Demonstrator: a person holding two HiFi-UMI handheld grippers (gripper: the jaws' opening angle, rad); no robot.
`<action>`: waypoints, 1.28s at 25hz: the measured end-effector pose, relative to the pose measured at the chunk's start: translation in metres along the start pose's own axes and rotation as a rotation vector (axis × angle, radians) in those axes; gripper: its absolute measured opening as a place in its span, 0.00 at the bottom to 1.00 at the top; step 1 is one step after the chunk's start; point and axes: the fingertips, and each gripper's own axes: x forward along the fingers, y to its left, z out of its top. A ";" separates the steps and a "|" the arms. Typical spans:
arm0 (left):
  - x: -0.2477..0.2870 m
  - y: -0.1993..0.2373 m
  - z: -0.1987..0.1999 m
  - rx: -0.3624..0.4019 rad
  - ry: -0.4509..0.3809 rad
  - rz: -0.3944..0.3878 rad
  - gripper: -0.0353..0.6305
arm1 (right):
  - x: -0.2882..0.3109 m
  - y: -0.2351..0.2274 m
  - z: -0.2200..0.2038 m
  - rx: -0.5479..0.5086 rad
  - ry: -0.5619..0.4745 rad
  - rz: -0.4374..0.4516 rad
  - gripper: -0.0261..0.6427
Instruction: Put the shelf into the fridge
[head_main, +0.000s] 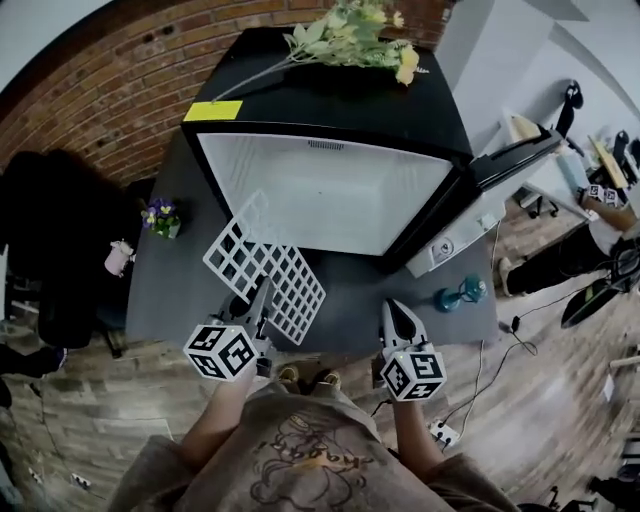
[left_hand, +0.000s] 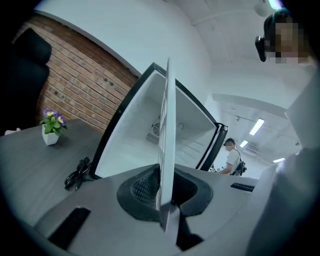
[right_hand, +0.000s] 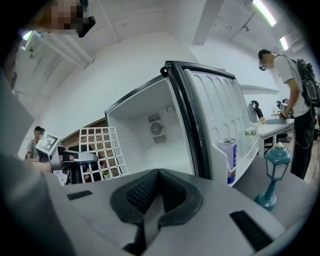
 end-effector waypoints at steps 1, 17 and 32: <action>-0.002 0.003 0.001 -0.027 -0.013 0.015 0.12 | 0.002 -0.001 0.003 -0.004 -0.003 0.009 0.03; -0.008 0.013 0.013 -0.566 -0.218 -0.020 0.12 | -0.013 -0.026 0.006 -0.036 -0.001 0.001 0.03; -0.007 0.003 0.024 -0.957 -0.311 -0.126 0.13 | -0.023 -0.016 -0.014 -0.022 0.026 -0.005 0.03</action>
